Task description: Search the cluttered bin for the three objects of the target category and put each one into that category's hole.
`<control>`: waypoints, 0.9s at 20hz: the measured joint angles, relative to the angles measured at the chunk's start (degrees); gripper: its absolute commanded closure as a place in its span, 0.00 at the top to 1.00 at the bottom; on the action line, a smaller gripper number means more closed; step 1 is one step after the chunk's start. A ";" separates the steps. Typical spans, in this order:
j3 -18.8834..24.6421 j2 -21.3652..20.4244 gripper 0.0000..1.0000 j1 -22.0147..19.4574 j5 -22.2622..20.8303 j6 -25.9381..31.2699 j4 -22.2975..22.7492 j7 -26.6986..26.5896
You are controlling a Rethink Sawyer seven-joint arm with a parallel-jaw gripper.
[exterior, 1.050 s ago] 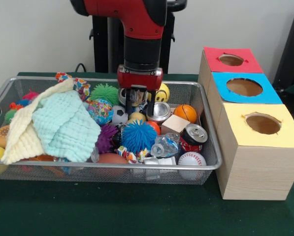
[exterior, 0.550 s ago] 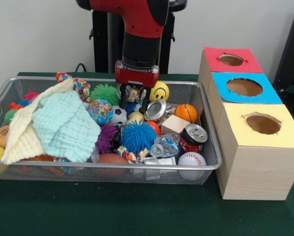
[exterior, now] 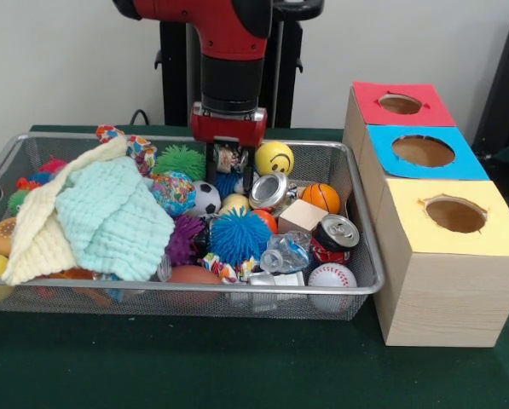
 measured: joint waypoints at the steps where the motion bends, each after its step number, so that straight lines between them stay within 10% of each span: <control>1: 0.34 -0.06 1.00 -0.39 0.03 -0.14 0.29 0.00; 18: 2.12 -1.19 1.00 -0.51 2.08 -0.51 2.72 0.00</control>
